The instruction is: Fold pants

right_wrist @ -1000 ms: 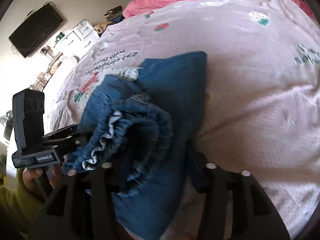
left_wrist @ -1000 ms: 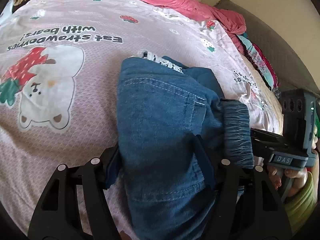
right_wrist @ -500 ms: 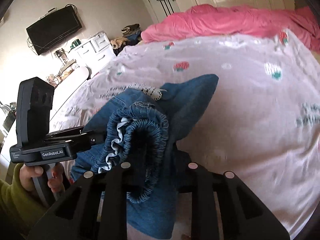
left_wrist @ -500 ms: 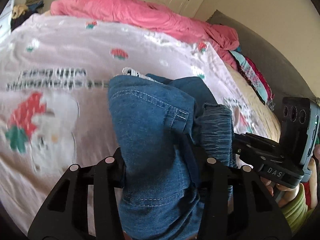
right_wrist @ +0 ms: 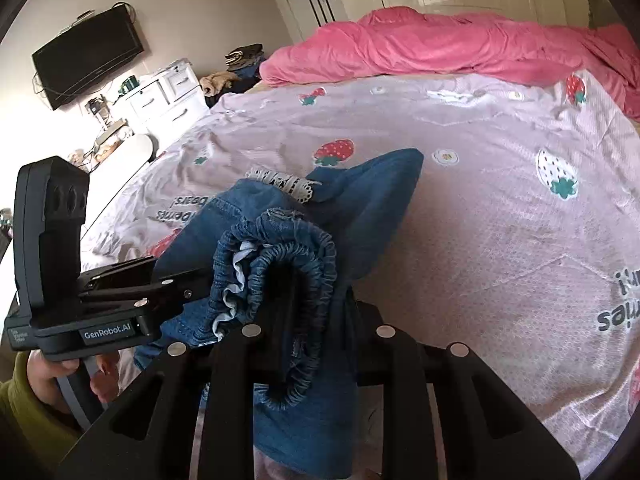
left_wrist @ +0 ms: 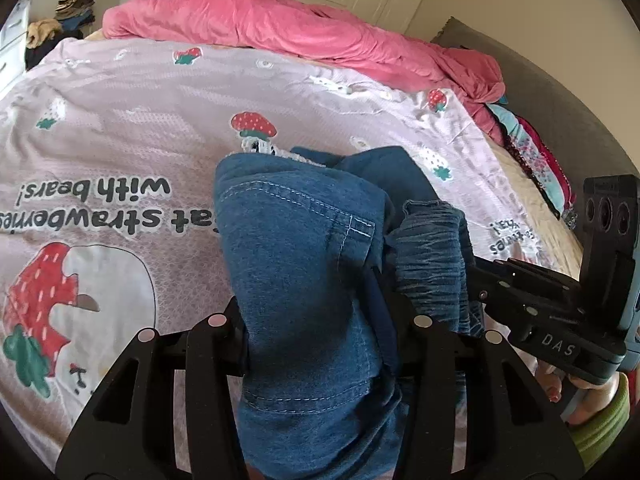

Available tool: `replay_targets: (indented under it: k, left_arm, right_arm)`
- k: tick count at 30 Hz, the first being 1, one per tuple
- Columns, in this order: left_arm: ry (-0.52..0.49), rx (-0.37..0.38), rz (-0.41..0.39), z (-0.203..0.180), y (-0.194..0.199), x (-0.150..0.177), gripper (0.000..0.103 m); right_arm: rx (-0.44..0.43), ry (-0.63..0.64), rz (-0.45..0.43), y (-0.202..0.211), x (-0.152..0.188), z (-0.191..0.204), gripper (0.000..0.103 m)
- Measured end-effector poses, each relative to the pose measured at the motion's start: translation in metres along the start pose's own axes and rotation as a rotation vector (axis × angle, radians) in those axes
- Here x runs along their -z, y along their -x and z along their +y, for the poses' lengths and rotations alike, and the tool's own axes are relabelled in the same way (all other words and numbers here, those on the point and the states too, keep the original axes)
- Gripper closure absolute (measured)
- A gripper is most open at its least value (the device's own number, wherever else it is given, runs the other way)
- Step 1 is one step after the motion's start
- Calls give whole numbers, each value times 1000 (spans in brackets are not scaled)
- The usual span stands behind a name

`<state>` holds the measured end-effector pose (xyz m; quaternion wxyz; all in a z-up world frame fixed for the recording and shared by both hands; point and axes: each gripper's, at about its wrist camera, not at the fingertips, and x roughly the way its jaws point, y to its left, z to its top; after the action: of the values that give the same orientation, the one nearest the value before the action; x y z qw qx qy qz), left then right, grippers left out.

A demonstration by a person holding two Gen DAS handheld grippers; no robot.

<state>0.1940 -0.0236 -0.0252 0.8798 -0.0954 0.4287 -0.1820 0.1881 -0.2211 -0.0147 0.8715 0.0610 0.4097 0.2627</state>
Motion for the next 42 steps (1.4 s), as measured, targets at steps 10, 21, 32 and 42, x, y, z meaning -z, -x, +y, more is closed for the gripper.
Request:
replay_targets:
  k: [10, 21, 32, 42]
  left_arm:
    - [19, -18, 34, 15, -15, 10, 62]
    - [29, -56, 38, 22, -18, 22, 41]
    - [43, -80, -6, 20, 15, 32, 25]
    - [42, -100, -82, 11, 67, 49, 10]
  right_arm:
    - [42, -57, 64, -23, 14, -18, 68]
    - [192, -17, 77, -26, 28, -18, 37]
    - [227, -9, -12, 14, 37, -12, 16]
    - [236, -26, -95, 57, 50, -1, 5]
